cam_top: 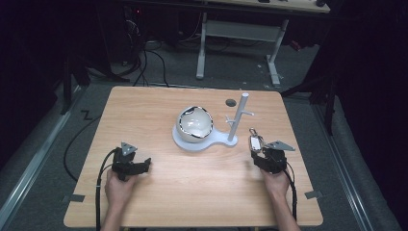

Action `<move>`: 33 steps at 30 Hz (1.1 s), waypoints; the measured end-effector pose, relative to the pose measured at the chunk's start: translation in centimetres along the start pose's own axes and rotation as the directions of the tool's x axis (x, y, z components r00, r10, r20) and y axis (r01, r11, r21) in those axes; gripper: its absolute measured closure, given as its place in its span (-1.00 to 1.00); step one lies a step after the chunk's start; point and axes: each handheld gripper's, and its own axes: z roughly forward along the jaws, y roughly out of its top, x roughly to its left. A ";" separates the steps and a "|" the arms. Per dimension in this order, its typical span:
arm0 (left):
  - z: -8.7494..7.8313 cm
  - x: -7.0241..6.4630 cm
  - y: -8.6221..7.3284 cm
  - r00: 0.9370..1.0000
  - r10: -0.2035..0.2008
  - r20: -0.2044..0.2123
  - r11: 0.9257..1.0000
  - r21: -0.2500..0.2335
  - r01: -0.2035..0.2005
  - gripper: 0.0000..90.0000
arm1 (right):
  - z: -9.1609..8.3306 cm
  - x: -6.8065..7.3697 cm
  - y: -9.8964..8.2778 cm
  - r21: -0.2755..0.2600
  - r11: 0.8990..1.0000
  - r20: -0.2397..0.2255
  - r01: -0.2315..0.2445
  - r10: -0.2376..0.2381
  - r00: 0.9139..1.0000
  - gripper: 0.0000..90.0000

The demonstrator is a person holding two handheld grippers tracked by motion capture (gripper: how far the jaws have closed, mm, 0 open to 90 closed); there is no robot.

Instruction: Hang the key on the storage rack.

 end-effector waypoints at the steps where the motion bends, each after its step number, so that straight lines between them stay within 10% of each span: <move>1: 0.0 0.0 0.0 1.000 0.000 0.000 1.000 0.000 0.000 -0.59 | 0.4 0.0 0.3 -0.007 1.000 0.007 -0.014 0.015 1.000 0.03; 33: 0.0 0.0 0.0 1.000 0.000 0.001 1.000 0.000 0.000 -0.59 | 5.6 -0.7 2.3 0.076 0.994 0.090 -0.073 0.066 0.994 0.05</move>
